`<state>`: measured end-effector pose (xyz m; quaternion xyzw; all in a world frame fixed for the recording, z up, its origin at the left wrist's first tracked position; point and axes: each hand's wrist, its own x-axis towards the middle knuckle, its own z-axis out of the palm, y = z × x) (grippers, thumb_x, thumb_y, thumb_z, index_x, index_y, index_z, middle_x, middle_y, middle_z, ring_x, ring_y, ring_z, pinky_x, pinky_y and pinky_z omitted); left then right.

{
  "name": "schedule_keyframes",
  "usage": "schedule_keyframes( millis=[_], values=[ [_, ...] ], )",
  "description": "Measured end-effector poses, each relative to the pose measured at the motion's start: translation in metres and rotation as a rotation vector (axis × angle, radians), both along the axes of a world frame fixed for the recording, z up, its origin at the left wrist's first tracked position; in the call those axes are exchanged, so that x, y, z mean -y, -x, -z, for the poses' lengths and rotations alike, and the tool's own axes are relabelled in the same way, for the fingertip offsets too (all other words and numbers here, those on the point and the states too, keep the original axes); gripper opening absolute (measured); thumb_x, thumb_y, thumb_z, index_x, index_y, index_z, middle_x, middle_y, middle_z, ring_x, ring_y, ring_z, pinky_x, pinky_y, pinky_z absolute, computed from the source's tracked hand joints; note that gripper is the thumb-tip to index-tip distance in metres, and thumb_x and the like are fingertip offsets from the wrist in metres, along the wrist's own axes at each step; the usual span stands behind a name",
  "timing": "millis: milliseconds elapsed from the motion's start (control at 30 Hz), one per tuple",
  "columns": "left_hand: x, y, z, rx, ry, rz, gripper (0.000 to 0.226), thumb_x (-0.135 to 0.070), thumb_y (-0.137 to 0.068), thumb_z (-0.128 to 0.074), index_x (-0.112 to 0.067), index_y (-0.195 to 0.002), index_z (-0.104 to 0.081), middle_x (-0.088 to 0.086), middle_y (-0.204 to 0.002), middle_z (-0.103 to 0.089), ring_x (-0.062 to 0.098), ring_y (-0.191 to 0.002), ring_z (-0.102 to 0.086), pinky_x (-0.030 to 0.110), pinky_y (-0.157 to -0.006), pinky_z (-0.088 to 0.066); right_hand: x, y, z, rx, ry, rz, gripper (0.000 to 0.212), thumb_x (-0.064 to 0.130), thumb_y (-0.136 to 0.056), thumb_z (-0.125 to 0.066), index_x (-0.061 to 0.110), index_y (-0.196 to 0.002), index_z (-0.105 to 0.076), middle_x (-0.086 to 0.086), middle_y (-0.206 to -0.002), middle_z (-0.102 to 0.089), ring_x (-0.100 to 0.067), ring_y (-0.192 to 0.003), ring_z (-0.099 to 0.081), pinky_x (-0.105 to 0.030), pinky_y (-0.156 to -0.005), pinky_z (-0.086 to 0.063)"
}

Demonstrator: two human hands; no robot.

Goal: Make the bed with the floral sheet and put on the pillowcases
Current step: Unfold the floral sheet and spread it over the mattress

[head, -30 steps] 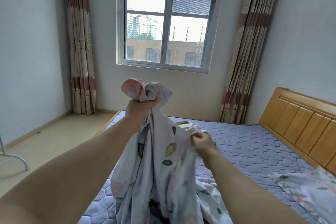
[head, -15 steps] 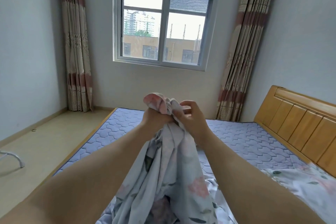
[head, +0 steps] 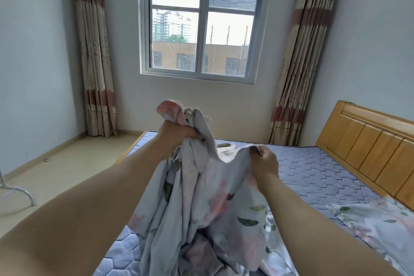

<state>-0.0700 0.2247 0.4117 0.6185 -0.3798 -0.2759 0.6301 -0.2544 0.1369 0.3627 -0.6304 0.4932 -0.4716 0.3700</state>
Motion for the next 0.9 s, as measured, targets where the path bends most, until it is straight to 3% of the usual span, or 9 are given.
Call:
schedule_keyframes(
  millis=[67, 167, 267, 400, 467, 567, 733, 800, 900],
  values=[
    [-0.007, 0.016, 0.006, 0.095, -0.141, 0.225, 0.043, -0.003, -0.047, -0.080, -0.006, -0.087, -0.066, 0.010, -0.083, -0.066, 0.024, -0.081, -0.064, 0.036, -0.085, -0.055, -0.005, -0.013, -0.017, 0.057, 0.084, -0.141, 0.019, 0.013, -0.088, -0.052, -0.001, -0.080, -0.063, -0.011, -0.079, -0.060, -0.024, -0.077, -0.053, -0.034, -0.070, -0.047],
    [-0.006, 0.043, 0.016, 0.209, -0.252, 0.498, 0.031, 0.002, -0.057, -0.078, -0.012, -0.079, -0.063, 0.000, -0.077, -0.066, 0.010, -0.072, -0.064, 0.021, -0.072, -0.054, -0.024, -0.035, -0.041, -0.008, 0.191, -0.343, 0.019, 0.005, -0.089, -0.054, -0.009, -0.079, -0.064, -0.007, -0.071, -0.055, -0.013, -0.073, -0.046, -0.011, -0.056, -0.037],
    [0.001, 0.047, 0.018, 0.201, -0.159, 0.463, 0.028, 0.009, -0.067, -0.068, -0.017, -0.063, -0.057, -0.005, -0.056, -0.061, -0.003, -0.048, -0.059, 0.011, -0.050, -0.047, -0.029, -0.036, -0.047, 0.114, 0.143, -0.415, 0.020, 0.017, -0.090, -0.060, 0.017, -0.070, -0.063, 0.004, -0.069, -0.061, -0.009, -0.068, -0.055, -0.016, -0.065, -0.044],
    [0.004, 0.032, 0.016, -0.139, 0.067, 0.381, 0.017, 0.005, -0.059, -0.057, -0.009, -0.063, -0.064, 0.002, -0.054, -0.068, 0.013, -0.049, -0.066, 0.020, -0.050, -0.054, -0.022, -0.016, -0.028, 0.158, -0.160, -0.605, 0.032, 0.040, -0.091, -0.057, 0.012, -0.106, -0.059, 0.000, -0.094, -0.062, -0.014, -0.087, -0.060, -0.028, -0.082, -0.049],
    [0.005, 0.021, 0.011, -0.203, 0.114, 0.311, 0.015, 0.004, -0.059, -0.054, -0.006, -0.069, -0.061, 0.003, -0.055, -0.068, 0.016, -0.050, -0.067, 0.022, -0.051, -0.056, -0.018, -0.010, -0.014, 0.089, -0.310, -0.682, 0.028, 0.038, -0.091, -0.056, 0.014, -0.106, -0.060, -0.002, -0.099, -0.063, -0.018, -0.093, -0.060, -0.032, -0.090, -0.048],
    [0.005, 0.003, 0.002, -0.304, 0.200, 0.187, 0.020, 0.000, -0.055, -0.055, -0.006, -0.074, -0.062, 0.004, -0.054, -0.069, 0.017, -0.048, -0.067, 0.024, -0.050, -0.057, -0.016, -0.005, 0.005, -0.210, -0.362, -0.723, 0.017, 0.016, -0.090, -0.060, 0.009, -0.105, -0.063, 0.000, -0.086, -0.063, -0.009, -0.074, -0.058, -0.014, -0.068, -0.051],
    [-0.001, -0.016, -0.001, -0.309, 0.223, 0.060, 0.016, 0.009, -0.075, -0.056, -0.004, -0.082, -0.063, 0.004, -0.060, -0.070, 0.019, -0.053, -0.067, 0.023, -0.050, -0.056, 0.003, -0.003, 0.031, -0.624, -0.313, -0.548, 0.010, 0.013, -0.090, -0.058, 0.008, -0.089, -0.066, 0.000, -0.074, -0.051, -0.013, -0.068, -0.045, -0.020, -0.057, -0.036],
    [0.001, -0.020, 0.002, -0.265, 0.203, -0.010, 0.022, 0.011, -0.074, -0.058, -0.001, -0.092, -0.064, 0.012, -0.076, -0.070, 0.024, -0.062, -0.068, 0.031, -0.062, -0.060, 0.014, -0.004, 0.030, -0.580, -0.142, -0.295, 0.020, 0.022, -0.093, -0.053, 0.016, -0.073, -0.055, 0.000, -0.072, -0.049, -0.019, -0.076, -0.046, -0.027, -0.067, -0.035],
    [-0.003, -0.014, 0.003, -0.111, 0.083, 0.014, 0.036, 0.006, -0.061, -0.068, 0.000, -0.097, -0.065, 0.019, -0.092, -0.066, 0.034, -0.084, -0.066, 0.045, -0.084, -0.054, 0.012, -0.005, 0.006, -0.198, 0.121, 0.026, 0.026, 0.024, -0.096, -0.048, 0.015, -0.071, -0.045, -0.004, -0.071, -0.048, -0.023, -0.079, -0.045, -0.031, -0.072, -0.032]
  ],
)
